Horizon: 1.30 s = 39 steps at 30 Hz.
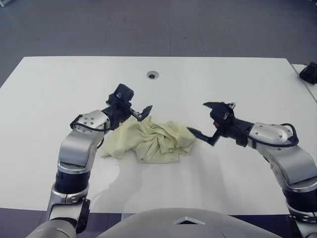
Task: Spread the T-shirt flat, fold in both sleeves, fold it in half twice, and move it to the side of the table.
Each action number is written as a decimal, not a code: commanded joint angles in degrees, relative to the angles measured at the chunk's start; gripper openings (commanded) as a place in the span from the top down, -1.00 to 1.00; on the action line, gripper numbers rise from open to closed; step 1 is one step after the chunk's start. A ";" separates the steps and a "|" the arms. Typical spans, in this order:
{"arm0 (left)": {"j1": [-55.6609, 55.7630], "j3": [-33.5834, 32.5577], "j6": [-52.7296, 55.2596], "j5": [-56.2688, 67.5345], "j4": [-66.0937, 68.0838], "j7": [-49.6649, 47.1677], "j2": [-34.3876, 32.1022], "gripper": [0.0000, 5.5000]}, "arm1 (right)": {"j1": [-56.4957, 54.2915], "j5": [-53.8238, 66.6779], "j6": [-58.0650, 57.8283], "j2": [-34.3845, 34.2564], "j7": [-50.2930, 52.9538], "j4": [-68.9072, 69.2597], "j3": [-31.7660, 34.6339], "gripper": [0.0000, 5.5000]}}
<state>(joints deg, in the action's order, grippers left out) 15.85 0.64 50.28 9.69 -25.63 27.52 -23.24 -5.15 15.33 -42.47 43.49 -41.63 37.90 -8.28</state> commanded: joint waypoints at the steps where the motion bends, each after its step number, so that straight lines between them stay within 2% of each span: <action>1: 2.50 -3.32 0.75 0.48 1.57 -1.76 -1.25 -0.96 | 1.81 -6.35 5.85 4.85 -2.61 0.88 -7.29 -0.96; 6: 3.47 -2.03 0.10 -0.75 2.68 -3.06 -2.52 -0.96 | 0.55 -17.87 11.58 2.84 1.51 -4.03 -15.52 -0.96; 11: 3.30 -0.55 -0.31 -1.37 2.70 -3.67 -3.28 -0.96 | 0.41 -23.43 13.62 0.54 4.09 -6.57 -17.56 -0.96; 17: 2.73 -0.10 -0.46 -1.11 2.43 -4.07 -3.44 -0.96 | -0.64 -26.58 14.71 -2.65 6.11 -8.04 -16.37 -0.62; 30: 2.15 0.26 -0.79 -1.03 2.64 -4.36 -3.67 -0.96 | 1.28 -26.54 12.49 -2.04 1.50 -2.58 -16.14 0.18; 39: 2.47 0.24 -1.14 -1.19 2.99 -4.35 -3.95 -0.96 | 1.94 -26.76 11.05 -2.25 0.32 -3.70 -15.80 0.73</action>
<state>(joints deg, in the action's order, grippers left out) 18.58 0.66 49.59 9.03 -23.24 23.23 -26.10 -3.44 -11.15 -31.04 40.91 -40.84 34.56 -24.68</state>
